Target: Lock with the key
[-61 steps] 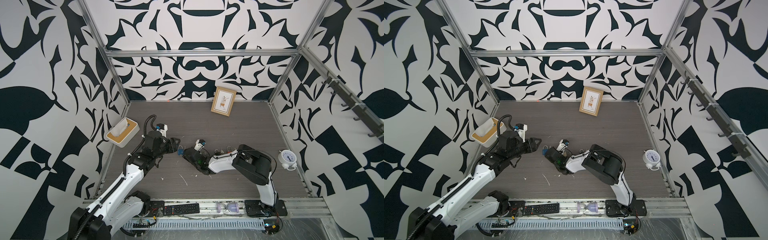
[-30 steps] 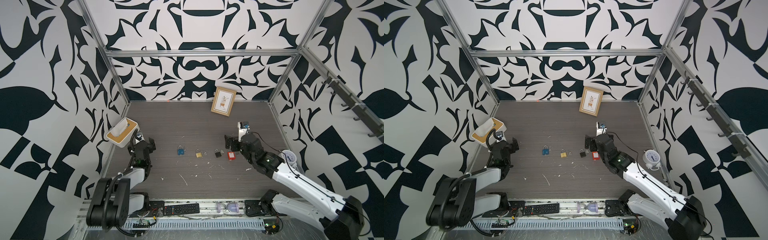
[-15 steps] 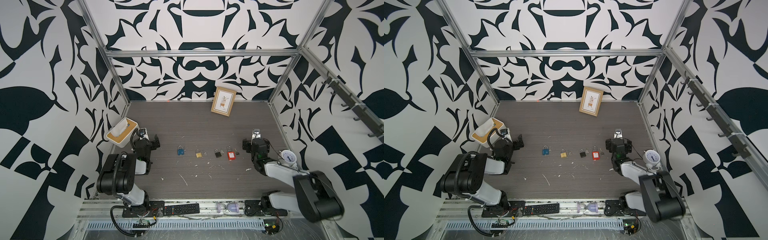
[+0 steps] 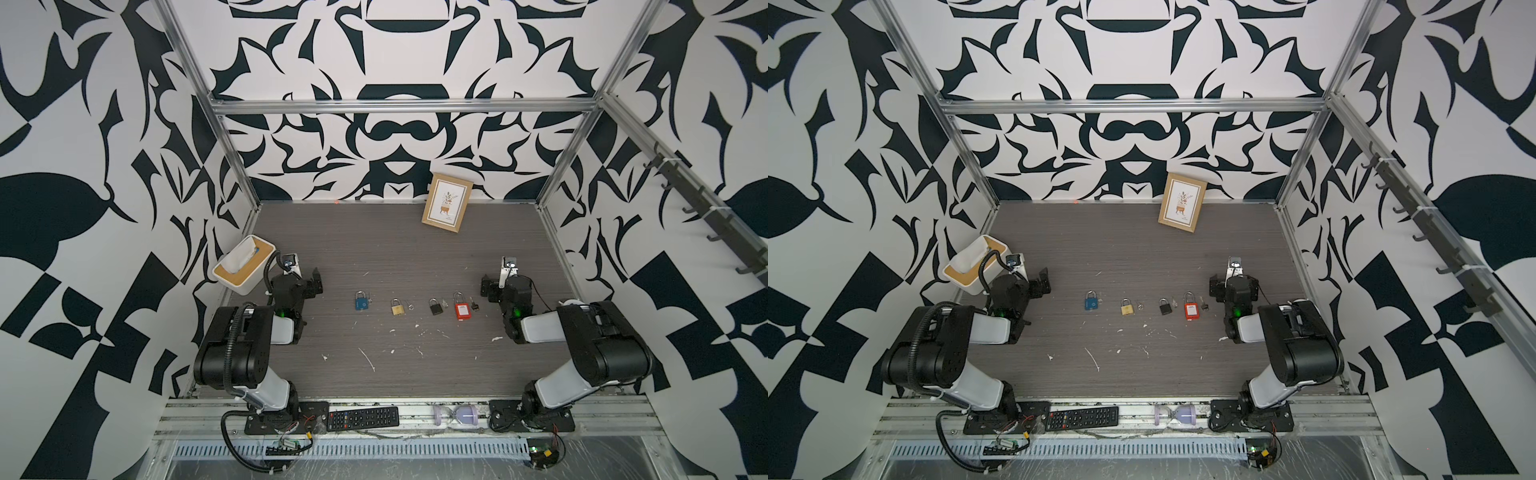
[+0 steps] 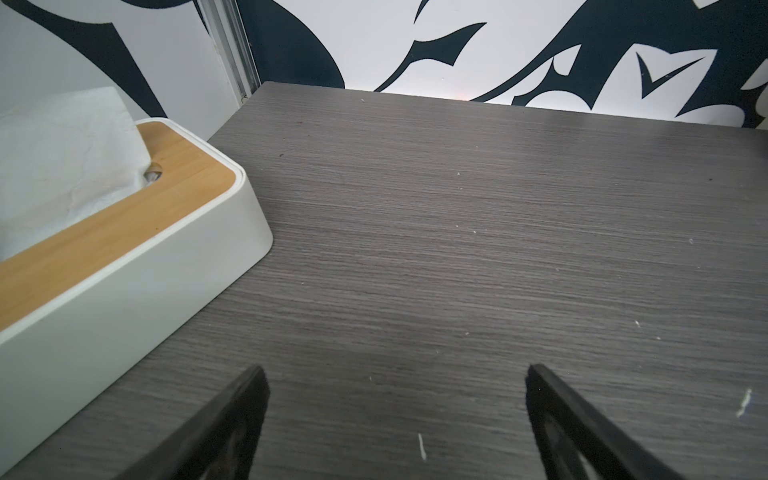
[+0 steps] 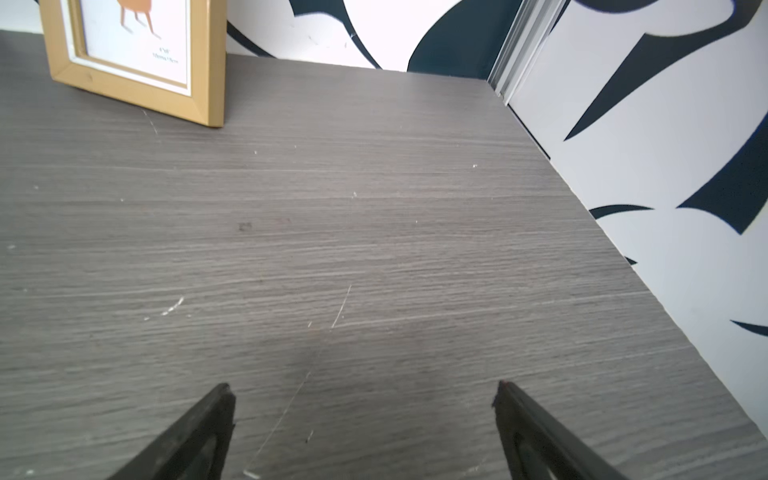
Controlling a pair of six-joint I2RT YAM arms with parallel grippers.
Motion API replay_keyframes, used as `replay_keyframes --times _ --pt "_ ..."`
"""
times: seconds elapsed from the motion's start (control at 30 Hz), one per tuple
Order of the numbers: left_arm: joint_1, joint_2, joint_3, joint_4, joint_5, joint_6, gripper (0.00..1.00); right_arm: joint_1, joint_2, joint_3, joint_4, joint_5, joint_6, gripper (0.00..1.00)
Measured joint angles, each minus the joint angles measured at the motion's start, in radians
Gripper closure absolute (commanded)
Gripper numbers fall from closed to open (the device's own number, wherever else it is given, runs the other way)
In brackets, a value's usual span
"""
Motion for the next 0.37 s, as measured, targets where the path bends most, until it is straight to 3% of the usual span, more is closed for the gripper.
replay_keyframes --times 0.37 --pt "0.0 0.0 0.0 -0.007 0.013 0.008 0.01 -0.021 0.0 0.017 -0.02 -0.041 0.006 0.01"
